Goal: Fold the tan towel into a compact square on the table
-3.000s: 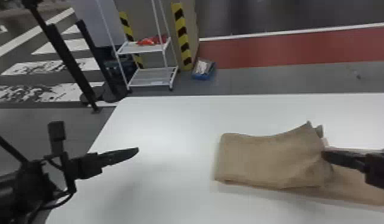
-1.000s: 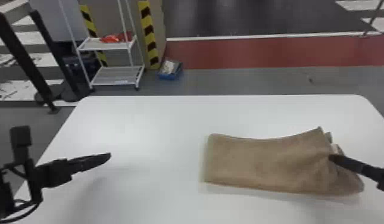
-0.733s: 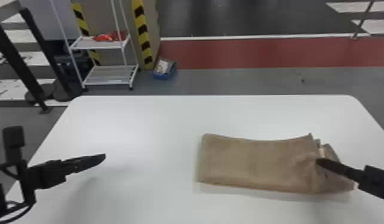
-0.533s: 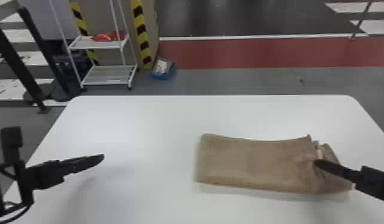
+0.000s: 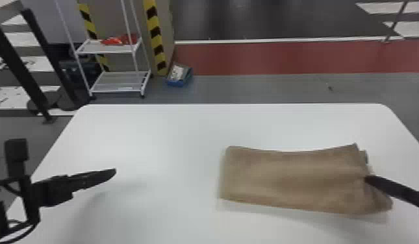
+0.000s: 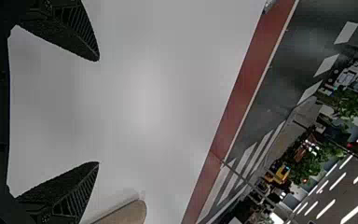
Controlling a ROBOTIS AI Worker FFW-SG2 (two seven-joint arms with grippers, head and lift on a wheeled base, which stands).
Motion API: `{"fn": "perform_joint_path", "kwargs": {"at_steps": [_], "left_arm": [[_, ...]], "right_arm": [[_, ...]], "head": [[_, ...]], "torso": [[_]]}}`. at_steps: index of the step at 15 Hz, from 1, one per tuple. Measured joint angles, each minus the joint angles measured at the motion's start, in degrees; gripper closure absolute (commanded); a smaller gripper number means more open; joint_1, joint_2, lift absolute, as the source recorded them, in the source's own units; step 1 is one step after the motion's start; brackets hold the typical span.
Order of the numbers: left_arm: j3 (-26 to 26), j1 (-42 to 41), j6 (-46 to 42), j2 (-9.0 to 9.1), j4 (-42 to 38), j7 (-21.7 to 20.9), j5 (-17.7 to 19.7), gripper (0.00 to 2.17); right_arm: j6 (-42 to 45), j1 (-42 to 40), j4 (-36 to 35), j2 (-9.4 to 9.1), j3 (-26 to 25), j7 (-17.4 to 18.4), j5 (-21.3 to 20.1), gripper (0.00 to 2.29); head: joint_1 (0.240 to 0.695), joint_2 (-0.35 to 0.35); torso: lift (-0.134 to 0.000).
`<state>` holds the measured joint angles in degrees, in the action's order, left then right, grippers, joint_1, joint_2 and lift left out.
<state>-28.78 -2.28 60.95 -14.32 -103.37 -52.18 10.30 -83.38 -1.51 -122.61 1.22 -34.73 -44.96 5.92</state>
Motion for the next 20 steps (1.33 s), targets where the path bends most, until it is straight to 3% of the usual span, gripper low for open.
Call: {"fn": "perform_joint_path", "kwargs": {"at_steps": [2,5,9,12,14,20], "left_arm": [[0.0,0.0,0.0,0.39,0.0,-0.1,-0.3,0.09],[0.0,-0.1,0.0,0.9,-0.4,-0.5,-0.6,0.09],[-0.3,-0.8,0.0,0.9,-0.8,-0.5,-0.8,0.09],[-0.5,-0.9,0.0,0.81,-0.9,-0.7,-0.7,0.09],[-0.4,-1.0,0.0,0.86,-0.5,-0.7,-0.7,0.09],[-0.8,-1.7,0.0,1.1,-1.2,-1.0,-0.8,0.09]], "right_arm": [[2.4,-0.3,2.9,0.66,-0.9,0.1,-0.1,1.18],[6.4,0.4,7.9,0.41,1.6,0.2,-2.6,1.18],[3.9,2.0,7.2,0.95,3.0,-0.2,-2.5,1.18],[-0.9,3.8,4.7,3.96,-3.6,-0.2,0.6,1.17],[-0.8,3.6,6.4,6.06,-4.3,-0.4,0.5,1.17],[3.6,3.6,11.6,5.4,-2.5,-0.4,-0.8,1.17]], "head": [[0.695,0.023],[0.695,0.023],[0.695,0.042],[0.695,-0.006],[0.695,-0.037],[0.695,-0.04]], "torso": [[-0.125],[-0.125],[-0.125],[-0.125],[-0.125],[-0.125]]}}
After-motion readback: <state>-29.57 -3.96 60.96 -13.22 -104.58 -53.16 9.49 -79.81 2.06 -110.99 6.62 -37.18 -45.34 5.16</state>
